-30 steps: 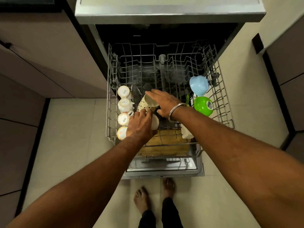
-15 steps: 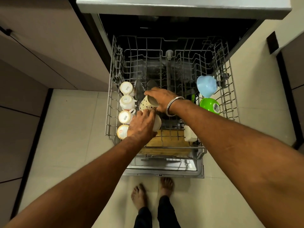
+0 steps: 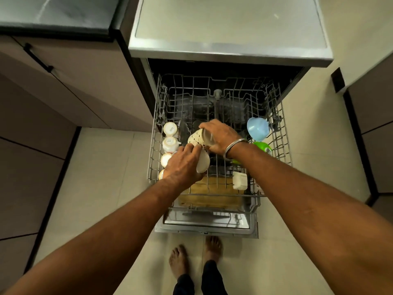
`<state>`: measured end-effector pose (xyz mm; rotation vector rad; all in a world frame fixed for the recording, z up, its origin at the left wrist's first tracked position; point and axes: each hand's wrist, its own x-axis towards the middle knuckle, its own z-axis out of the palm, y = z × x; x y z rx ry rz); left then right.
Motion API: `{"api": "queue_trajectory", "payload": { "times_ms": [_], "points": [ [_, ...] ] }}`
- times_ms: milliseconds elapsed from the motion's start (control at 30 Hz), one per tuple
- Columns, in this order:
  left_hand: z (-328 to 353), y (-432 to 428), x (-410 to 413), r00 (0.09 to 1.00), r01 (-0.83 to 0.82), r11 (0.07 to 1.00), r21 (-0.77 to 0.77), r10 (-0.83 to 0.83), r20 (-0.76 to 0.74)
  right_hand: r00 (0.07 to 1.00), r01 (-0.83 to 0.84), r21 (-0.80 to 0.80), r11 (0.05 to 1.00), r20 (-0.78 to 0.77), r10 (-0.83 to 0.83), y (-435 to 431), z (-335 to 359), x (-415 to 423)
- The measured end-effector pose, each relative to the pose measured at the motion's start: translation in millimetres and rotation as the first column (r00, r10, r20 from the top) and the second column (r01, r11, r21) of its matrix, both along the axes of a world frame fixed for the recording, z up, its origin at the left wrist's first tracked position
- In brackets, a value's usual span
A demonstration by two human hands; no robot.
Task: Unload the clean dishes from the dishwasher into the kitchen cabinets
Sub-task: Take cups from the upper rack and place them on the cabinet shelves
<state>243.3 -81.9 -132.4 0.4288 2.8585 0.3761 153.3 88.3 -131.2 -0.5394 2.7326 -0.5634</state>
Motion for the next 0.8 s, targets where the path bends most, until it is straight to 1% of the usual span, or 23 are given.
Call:
{"api": "queue_trajectory", "payload": {
  "times_ms": [233, 333, 400, 500, 600, 700, 800],
  "points": [
    [82, -14, 10, 0.996, -0.076, 0.988, 0.137, 0.082, -0.044, 0.976, 0.202, -0.160, 0.966, -0.049, -0.212, 11, 75, 28],
    [118, -22, 16, 0.985, -0.143, 0.966, 0.218, 0.161, -0.068, 0.946, 0.292, -0.225, 0.930, -0.077, -0.315, 9, 111, 40],
    [141, -27, 18, 0.974, -0.180, 0.942, 0.284, 0.210, -0.079, 0.919, 0.355, -0.292, 0.888, -0.064, -0.389, 7, 130, 47],
    [177, -36, 20, 0.959, -0.215, 0.908, 0.360, 0.267, -0.100, 0.872, 0.428, -0.421, 0.800, -0.038, -0.487, 2, 162, 58],
    [208, -45, 21, 0.933, -0.277, 0.857, 0.435, 0.348, -0.091, 0.827, 0.487, -0.545, 0.682, 0.038, -0.560, -2, 193, 68],
    [238, -55, 23, 0.891, -0.359, 0.759, 0.544, 0.451, -0.042, 0.797, 0.528, -0.652, 0.544, 0.159, -0.582, -9, 223, 76],
    [268, -68, 27, 0.862, -0.377, 0.646, 0.664, 0.508, -0.005, 0.774, 0.556, -0.722, 0.412, 0.269, -0.573, -19, 253, 78]
  ]
}}
